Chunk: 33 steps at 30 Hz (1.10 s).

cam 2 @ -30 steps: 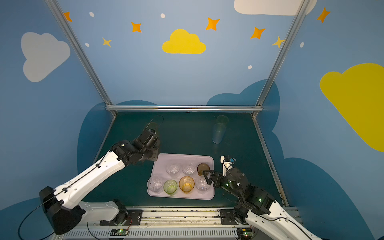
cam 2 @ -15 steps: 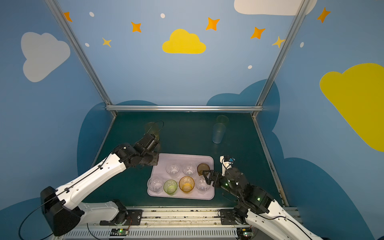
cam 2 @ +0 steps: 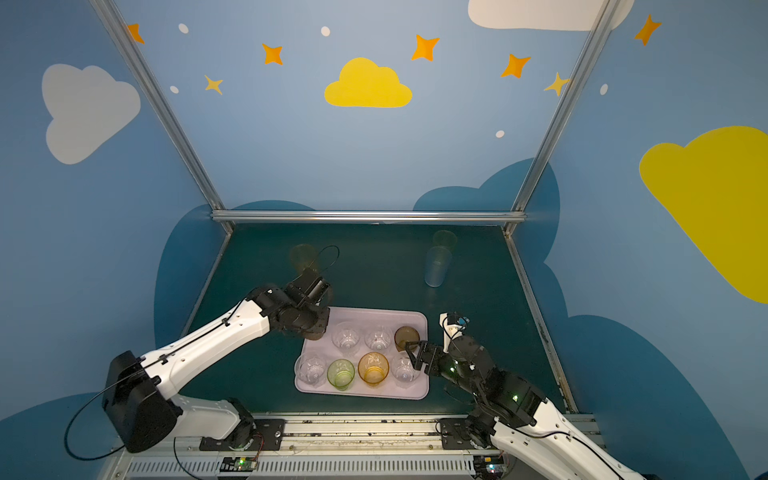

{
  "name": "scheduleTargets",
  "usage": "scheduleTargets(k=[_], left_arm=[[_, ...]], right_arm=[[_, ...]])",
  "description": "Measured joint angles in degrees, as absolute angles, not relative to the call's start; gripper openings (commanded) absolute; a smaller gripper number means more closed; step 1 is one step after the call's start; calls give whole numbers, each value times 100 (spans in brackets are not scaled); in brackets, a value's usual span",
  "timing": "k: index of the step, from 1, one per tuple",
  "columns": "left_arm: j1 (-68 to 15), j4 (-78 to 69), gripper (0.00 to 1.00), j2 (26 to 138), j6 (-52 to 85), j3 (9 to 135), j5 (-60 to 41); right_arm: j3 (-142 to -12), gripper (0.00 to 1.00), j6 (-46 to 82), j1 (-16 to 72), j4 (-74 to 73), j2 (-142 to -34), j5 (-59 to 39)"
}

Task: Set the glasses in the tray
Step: 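Lower the brown textured glass onto the tray corner nearest the left arm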

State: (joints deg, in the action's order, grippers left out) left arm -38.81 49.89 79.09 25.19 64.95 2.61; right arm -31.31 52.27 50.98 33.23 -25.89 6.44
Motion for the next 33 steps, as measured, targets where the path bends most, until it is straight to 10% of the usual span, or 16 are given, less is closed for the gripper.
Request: scheduleTargets(k=[33], left_arm=[[-3990,4729,9,8350,2578,6163,-84]], right_arm=[[-2995,88,5371,5072,3275,-2714,808]])
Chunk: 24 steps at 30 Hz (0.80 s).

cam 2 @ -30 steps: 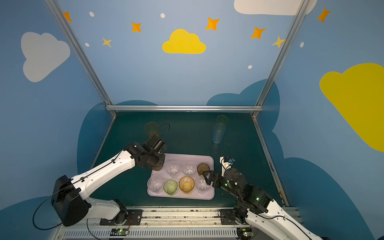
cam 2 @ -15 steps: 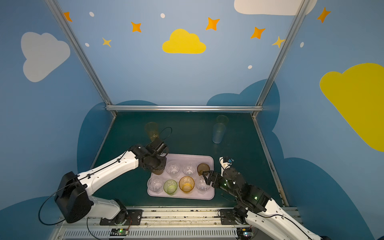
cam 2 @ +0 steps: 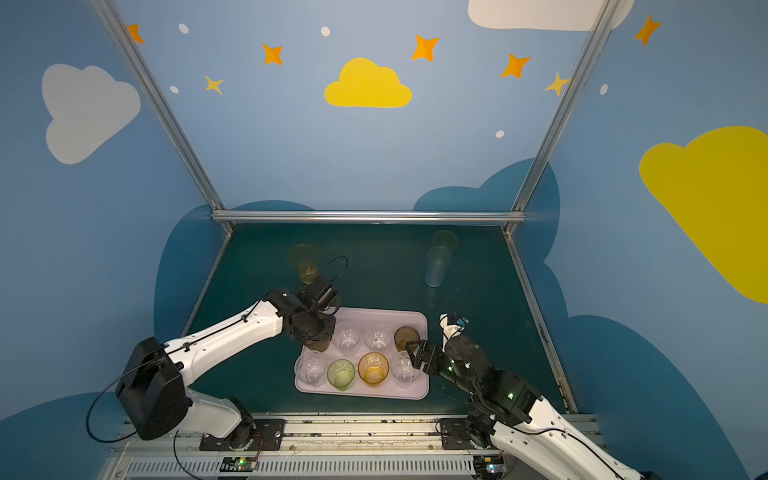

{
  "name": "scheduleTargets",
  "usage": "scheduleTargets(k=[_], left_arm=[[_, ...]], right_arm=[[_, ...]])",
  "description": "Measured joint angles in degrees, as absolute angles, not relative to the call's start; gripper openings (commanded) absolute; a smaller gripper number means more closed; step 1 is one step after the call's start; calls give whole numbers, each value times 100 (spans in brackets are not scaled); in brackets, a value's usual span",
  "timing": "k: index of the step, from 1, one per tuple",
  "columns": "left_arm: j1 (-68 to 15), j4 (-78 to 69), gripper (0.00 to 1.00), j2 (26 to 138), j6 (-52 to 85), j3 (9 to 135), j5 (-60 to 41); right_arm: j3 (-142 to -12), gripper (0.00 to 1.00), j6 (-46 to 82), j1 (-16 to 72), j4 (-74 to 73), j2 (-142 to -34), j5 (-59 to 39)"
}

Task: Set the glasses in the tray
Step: 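Lower the brown textured glass onto the tray corner nearest the left arm, then open the left gripper and release the brown textured glass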

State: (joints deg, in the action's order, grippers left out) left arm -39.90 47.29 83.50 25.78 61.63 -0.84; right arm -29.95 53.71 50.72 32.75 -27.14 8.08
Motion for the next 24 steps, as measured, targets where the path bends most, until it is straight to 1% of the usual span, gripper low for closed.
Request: scheduleTargets(k=[3,4,5,13,17,24], left_arm=[[-3992,4731,12,8350,2578,6163,-80],[-3992,4729,14,8350,2576,6163,-80],[-3992,4729,18,8350,2576,6163,-78],[-3992,4735,20,8348,2585,6163,-64],[-3992,4757,27,8302,2600,6165,-23],[-3992,4836,28,8025,2635,6198,40]], right_arm=[[-2989,88,5384,5068,3275,-2720,810],[-2989,88,5384,5065,3273,-2720,810],[-2989,88,5384,5065,3275,-2720,810],[-2989,88,5384,5037,3275,-2718,810],[-2989,88,5384,5035,3275,-2718,810],[-2989,88,5382,5033,3275,-2749,808]])
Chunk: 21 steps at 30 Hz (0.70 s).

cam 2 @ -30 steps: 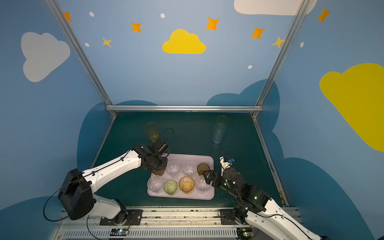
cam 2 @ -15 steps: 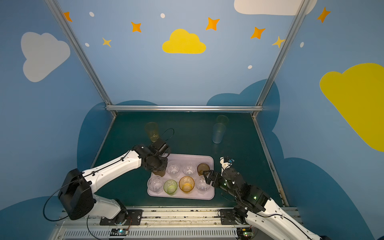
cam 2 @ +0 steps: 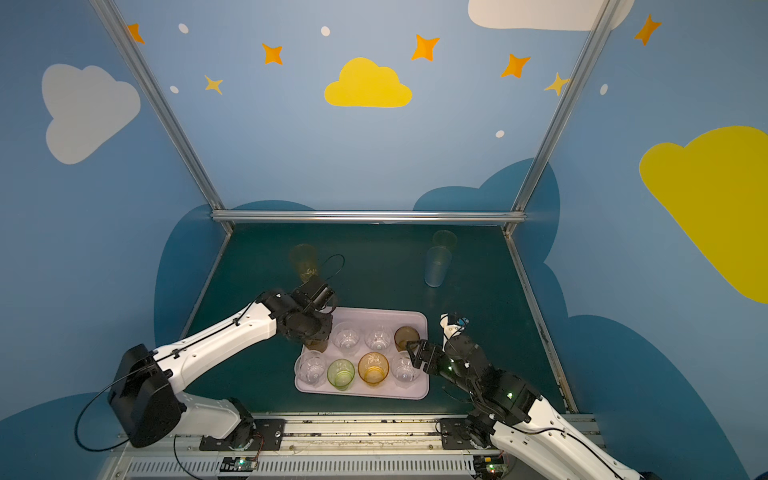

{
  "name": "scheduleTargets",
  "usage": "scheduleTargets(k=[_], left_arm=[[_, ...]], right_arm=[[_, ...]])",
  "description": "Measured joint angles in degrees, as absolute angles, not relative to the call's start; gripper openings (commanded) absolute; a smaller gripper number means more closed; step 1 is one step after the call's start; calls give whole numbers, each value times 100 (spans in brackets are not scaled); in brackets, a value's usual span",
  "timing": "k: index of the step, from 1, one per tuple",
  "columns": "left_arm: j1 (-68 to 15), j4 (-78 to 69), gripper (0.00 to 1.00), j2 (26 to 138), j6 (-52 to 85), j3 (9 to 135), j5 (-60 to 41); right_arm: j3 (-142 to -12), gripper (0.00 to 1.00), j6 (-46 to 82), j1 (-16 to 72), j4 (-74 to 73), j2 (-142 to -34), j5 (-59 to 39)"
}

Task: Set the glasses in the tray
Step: 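Open the left gripper and release the brown textured glass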

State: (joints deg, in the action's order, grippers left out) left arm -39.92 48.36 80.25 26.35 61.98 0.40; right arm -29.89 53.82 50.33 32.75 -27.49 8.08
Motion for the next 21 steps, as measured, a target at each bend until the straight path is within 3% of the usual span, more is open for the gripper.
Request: scheduleTargets(k=[10,13,21], left_arm=[[-3986,4912,38,7762,2611,6541,252],[-3972,4963,49,7854,2541,6928,379],[-3795,4960,68,8409,2296,7902,683]], right_arm=[[-3183,88,5352,5000,3308,-2943,788],[-3361,88,5271,4995,3310,-2967,788],[-3708,88,4827,4995,3463,-2967,864]])
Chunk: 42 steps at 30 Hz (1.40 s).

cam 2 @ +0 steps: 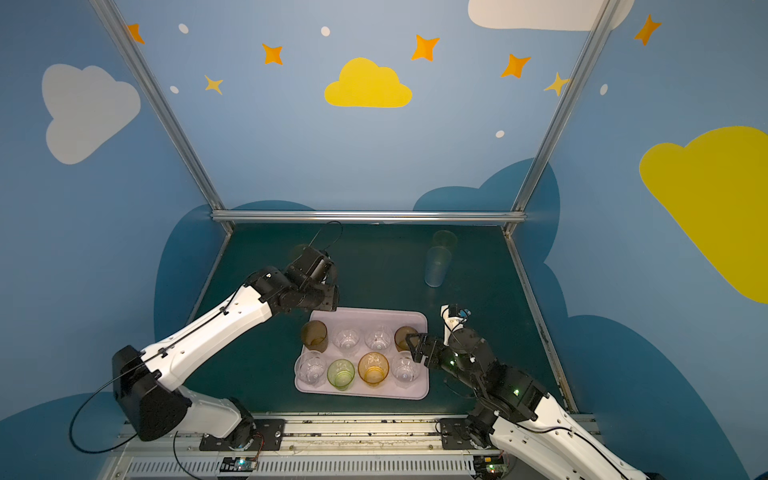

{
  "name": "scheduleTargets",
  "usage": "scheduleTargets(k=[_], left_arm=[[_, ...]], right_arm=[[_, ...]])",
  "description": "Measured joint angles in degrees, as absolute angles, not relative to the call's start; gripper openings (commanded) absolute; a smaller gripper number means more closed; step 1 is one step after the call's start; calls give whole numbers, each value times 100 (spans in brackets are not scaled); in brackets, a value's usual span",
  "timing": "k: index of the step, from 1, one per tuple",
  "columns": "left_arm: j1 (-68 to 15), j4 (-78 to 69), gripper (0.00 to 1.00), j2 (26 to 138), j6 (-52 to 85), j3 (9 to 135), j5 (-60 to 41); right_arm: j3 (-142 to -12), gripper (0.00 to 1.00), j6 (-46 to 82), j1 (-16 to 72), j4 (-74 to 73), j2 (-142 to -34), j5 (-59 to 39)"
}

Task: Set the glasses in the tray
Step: 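Open the left gripper and release the brown textured glass, then move the left gripper over the tall amber glass on the table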

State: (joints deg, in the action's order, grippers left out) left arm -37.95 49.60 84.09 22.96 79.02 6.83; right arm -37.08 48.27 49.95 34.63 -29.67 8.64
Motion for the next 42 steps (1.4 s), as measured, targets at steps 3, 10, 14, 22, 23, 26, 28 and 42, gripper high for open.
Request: scheduleTargets(k=[3,10,14,22,23,26,28,42], left_arm=[[-3645,4945,82,8571,2226,8084,725],[-3168,4934,99,8711,2102,8510,760],[-2906,4864,100,8768,2008,8757,810],[-2451,4825,100,9306,1852,9279,834],[-2414,4816,99,9384,1828,9327,845],[-2298,4805,93,9638,1763,9474,860],[-2211,4807,85,9854,1772,9649,873],[-1804,4571,50,10899,1868,10263,825]], right_arm=[[-3883,88,4609,4995,3507,-2963,895],[-4226,88,4093,4995,3540,-3111,1007],[-4397,88,3846,4995,3531,-3371,1026],[-4405,88,3695,4971,3415,-3662,1111],[-4405,88,3695,4960,3393,-3695,1125],[-4410,88,3695,4930,3336,-3844,1146],[-4436,88,3697,4908,3323,-3959,1151],[-4694,88,3881,4676,3221,-4584,1059]])
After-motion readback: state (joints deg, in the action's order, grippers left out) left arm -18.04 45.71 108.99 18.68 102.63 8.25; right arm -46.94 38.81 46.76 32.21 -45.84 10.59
